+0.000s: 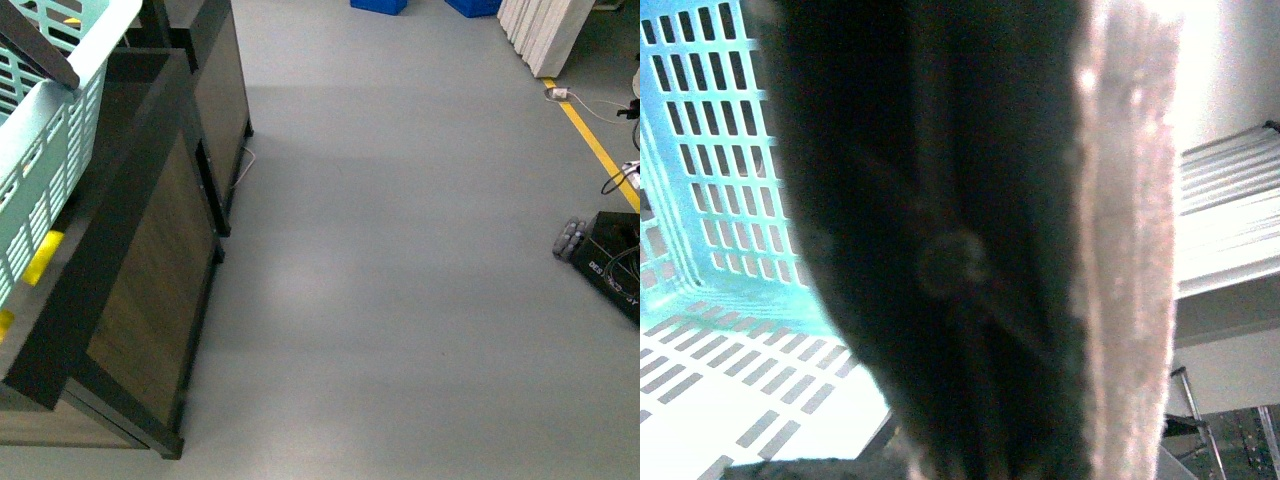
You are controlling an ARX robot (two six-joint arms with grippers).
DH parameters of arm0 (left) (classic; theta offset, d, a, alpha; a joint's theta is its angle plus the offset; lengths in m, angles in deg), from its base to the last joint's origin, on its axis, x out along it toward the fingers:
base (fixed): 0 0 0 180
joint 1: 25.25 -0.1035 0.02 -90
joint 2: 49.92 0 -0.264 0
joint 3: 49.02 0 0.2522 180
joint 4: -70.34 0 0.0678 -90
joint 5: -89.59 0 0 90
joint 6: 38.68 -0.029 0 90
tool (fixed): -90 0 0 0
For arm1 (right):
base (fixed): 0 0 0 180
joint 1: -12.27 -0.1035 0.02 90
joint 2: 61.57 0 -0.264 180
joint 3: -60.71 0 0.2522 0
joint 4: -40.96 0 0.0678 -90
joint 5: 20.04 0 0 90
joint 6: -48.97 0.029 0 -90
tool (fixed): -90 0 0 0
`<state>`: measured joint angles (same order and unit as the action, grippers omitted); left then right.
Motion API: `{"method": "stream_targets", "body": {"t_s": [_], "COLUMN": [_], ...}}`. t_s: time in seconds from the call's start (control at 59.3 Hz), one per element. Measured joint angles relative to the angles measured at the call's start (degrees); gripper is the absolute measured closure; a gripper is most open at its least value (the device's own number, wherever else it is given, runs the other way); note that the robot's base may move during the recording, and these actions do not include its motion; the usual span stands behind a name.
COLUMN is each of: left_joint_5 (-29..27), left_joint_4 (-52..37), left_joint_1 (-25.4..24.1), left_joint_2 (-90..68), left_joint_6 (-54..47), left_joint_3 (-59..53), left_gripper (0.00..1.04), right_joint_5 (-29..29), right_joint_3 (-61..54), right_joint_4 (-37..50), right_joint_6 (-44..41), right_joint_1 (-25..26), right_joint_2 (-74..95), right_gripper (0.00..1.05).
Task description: Pick mango and avocado into basket
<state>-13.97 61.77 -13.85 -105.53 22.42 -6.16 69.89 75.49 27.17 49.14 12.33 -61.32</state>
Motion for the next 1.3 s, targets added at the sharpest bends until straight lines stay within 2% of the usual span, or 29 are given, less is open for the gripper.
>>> {"method": "stream_targets", "body": {"t_s": [1.299], "left_joint_5": [0.0], "left_joint_4": [0.0], "left_joint_1": [-0.1], "left_joint_2": [0.1], "left_joint_6": [-0.2], "left_joint_3": [0.0], "left_gripper": [0.91], "right_joint_5": [0.0], "right_joint_3": [0.0], "right_joint_4": [0.0], "right_joint_6": [0.0], "right_joint_1": [0.0], "right_joint_2": [0.0], "right_gripper": [0.09]}}
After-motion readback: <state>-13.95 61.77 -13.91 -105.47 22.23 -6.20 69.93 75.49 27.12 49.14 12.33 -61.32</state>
